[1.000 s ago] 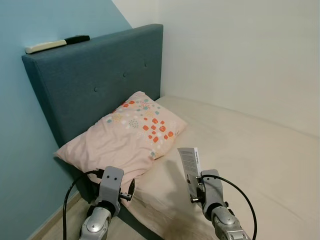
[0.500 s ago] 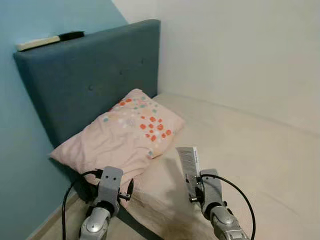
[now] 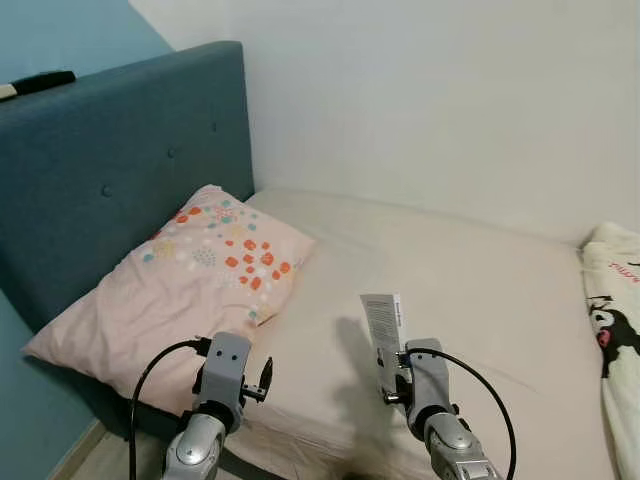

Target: Clean up the room

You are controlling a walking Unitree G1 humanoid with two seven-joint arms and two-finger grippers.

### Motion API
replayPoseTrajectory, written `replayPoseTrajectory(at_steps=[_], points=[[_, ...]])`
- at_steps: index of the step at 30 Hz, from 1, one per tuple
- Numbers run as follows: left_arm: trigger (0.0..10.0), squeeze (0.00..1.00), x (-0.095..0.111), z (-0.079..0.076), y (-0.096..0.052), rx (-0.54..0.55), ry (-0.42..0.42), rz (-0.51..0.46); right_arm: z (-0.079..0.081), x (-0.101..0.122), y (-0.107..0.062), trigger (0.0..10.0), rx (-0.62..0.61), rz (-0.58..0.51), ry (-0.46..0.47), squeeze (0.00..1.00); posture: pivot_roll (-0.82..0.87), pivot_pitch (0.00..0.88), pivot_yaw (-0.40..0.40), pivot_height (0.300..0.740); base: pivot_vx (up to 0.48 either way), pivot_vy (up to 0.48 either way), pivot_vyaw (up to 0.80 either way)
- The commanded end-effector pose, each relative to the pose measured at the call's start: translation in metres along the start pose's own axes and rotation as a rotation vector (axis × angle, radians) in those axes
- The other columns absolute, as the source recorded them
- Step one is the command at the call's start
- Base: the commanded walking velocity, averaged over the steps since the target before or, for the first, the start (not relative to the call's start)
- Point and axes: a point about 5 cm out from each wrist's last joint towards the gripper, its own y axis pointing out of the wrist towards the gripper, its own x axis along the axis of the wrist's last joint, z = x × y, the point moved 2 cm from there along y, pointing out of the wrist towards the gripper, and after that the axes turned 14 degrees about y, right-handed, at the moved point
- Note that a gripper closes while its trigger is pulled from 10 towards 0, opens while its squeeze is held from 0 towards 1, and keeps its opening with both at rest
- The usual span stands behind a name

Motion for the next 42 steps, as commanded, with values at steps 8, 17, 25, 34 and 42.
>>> replayPoseTrajectory(at_steps=[8,17,25,34,42], points=[[10.0,0.0,-0.001,0.0,-0.001,0.001,0.002,0.008,0.003,0.002,0.001,10.0,0.017,0.0,0.014,0.0,-0.01,0.056,-0.038,0.626,0.0,0.0,0.0],[10.0,0.0,-0.002,0.0,-0.002,-0.001,0.003,0.012,0.004,0.003,0.001,10.0,0.022,-0.002,0.005,0.0,-0.01,0.05,-0.04,0.616,0.0,0.0,0.0],[10.0,0.0,-0.003,-0.001,-0.003,-0.004,0.006,0.014,0.005,0.002,0.0,10.0,0.032,0.005,0.005,0.0,-0.01,0.045,-0.04,0.606,0.0,0.0,0.0],[10.0,0.0,-0.003,-0.001,-0.004,-0.005,0.006,0.014,0.007,0.003,0.001,10.0,0.045,0.001,-0.015,0.0,-0.01,0.049,-0.04,0.601,0.0,0.0,0.0],[10.0,0.0,-0.002,0.002,-0.005,0.001,0.013,0.009,0.019,0.025,0.008,10.0,0.167,-0.001,-0.204,0.0,-0.01,0.074,-0.048,0.601,0.0,0.0,0.0]])
